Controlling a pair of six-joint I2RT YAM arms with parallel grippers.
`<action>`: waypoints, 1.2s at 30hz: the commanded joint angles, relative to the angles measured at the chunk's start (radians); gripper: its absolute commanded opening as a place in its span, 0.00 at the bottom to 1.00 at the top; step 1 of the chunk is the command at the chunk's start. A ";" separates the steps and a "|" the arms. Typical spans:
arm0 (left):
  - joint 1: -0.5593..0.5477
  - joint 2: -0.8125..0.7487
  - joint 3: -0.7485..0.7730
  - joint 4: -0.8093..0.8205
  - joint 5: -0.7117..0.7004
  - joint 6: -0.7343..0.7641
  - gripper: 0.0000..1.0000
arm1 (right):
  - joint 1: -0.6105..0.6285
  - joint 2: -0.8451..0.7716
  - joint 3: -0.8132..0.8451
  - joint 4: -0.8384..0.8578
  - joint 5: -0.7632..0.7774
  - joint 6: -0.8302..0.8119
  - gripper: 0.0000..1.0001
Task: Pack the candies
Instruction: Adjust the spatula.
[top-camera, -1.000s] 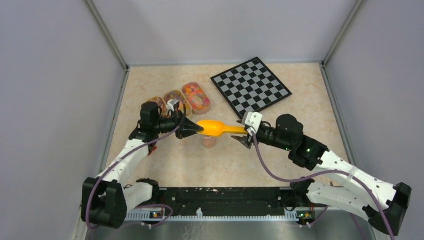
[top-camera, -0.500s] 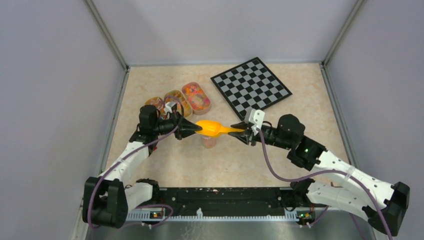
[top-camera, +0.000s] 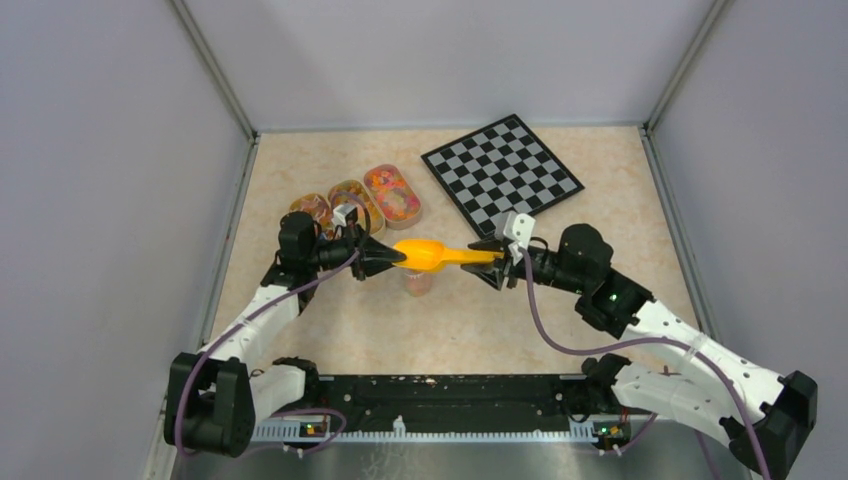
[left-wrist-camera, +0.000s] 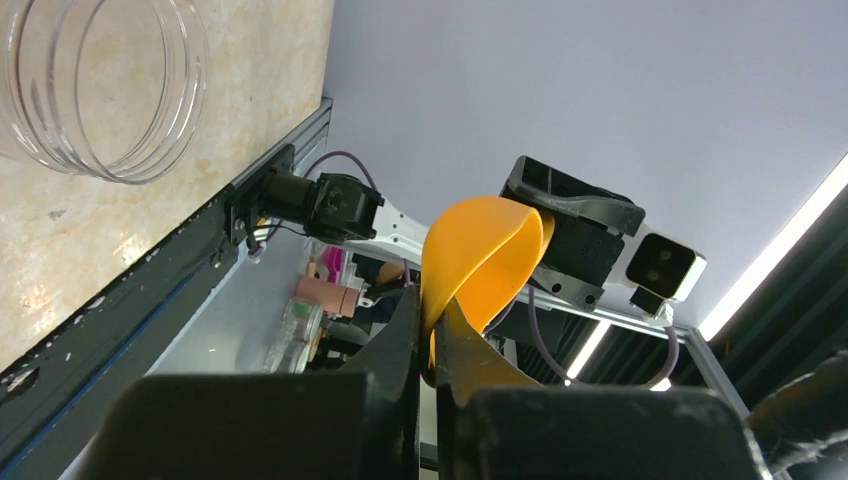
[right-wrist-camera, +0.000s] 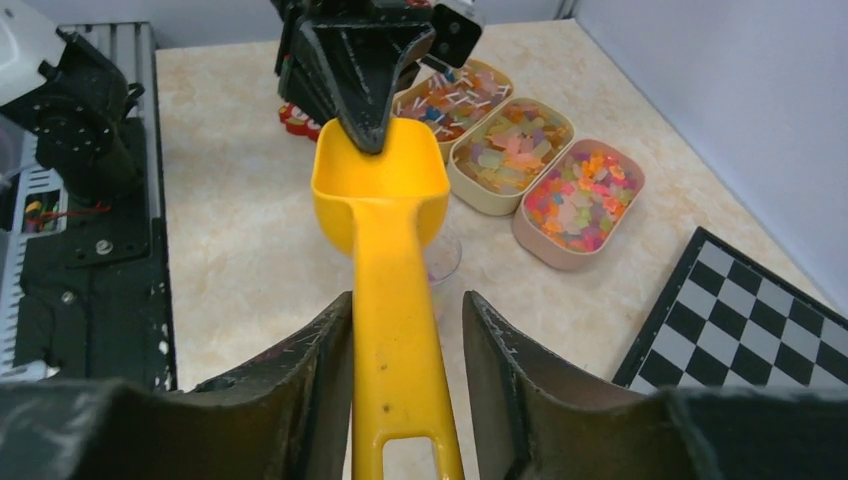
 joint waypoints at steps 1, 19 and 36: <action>-0.010 -0.021 0.023 0.052 0.072 0.011 0.00 | -0.012 0.006 0.037 0.018 -0.078 0.009 0.32; -0.008 -0.016 0.046 -0.096 0.014 0.135 0.11 | -0.013 0.030 0.016 0.169 -0.192 0.096 0.00; 0.256 0.269 0.642 -0.561 -0.904 0.876 0.74 | 0.066 0.529 0.455 -0.019 0.316 0.147 0.00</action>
